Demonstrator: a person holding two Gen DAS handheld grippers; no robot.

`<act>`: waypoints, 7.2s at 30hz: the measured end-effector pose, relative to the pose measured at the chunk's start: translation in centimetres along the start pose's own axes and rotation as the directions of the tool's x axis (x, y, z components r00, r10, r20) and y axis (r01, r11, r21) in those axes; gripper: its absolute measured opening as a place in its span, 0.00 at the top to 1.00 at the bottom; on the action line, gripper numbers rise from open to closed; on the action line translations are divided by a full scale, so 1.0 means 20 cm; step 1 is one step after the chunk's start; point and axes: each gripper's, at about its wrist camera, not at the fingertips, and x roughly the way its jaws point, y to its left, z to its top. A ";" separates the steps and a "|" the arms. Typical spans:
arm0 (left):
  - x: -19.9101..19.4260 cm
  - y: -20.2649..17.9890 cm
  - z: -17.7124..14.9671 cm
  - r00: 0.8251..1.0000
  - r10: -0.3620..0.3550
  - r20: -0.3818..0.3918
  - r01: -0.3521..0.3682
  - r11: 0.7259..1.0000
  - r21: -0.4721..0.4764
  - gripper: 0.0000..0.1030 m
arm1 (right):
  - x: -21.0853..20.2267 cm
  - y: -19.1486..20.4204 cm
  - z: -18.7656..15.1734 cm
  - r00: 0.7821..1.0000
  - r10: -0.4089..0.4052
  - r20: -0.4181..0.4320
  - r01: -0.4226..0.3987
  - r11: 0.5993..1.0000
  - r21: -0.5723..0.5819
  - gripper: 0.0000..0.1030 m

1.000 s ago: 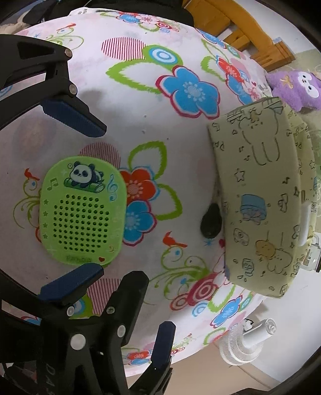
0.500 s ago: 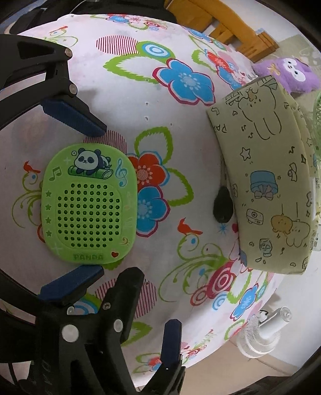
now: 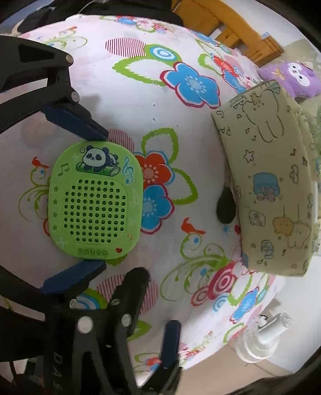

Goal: Organize rigid objects
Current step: 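Grasp the green panda card case with the left tool, then grasp the black car key with the right tool while the left tool holds the card case, then lift and carry the card case and car key over the box with both tools, then lower the card case into the box and open the left tool while the right tool releases the key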

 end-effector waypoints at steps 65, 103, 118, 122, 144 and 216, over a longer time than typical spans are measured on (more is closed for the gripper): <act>0.14 0.43 0.37 1.000 0.015 0.018 -0.013 0.996 -0.084 0.08 | 0.33 0.39 0.57 0.994 -0.060 0.096 0.069 0.993 -0.097 0.35; 0.04 0.28 0.30 0.998 0.037 0.046 -0.034 0.998 -0.055 0.08 | 0.13 0.12 0.29 0.995 -0.056 0.084 0.057 0.998 -0.013 0.62; -0.12 0.22 0.30 0.995 0.045 0.087 -0.040 0.997 -0.059 0.08 | -0.06 0.08 0.28 0.992 -0.069 0.106 0.069 0.998 0.003 0.62; -0.18 0.19 0.30 0.993 0.050 0.103 -0.045 0.998 -0.049 0.08 | -0.13 0.07 0.27 0.990 -0.076 0.120 0.074 0.997 0.015 0.62; -0.47 0.14 0.35 0.983 0.056 0.175 -0.051 0.998 -0.034 0.08 | -0.47 0.11 0.29 0.977 -0.073 0.203 0.070 0.997 0.020 0.62; -0.27 0.32 0.87 0.988 0.043 0.145 -0.044 0.999 0.002 0.08 | -0.21 0.04 0.87 0.992 0.031 0.126 -0.038 0.998 0.053 0.41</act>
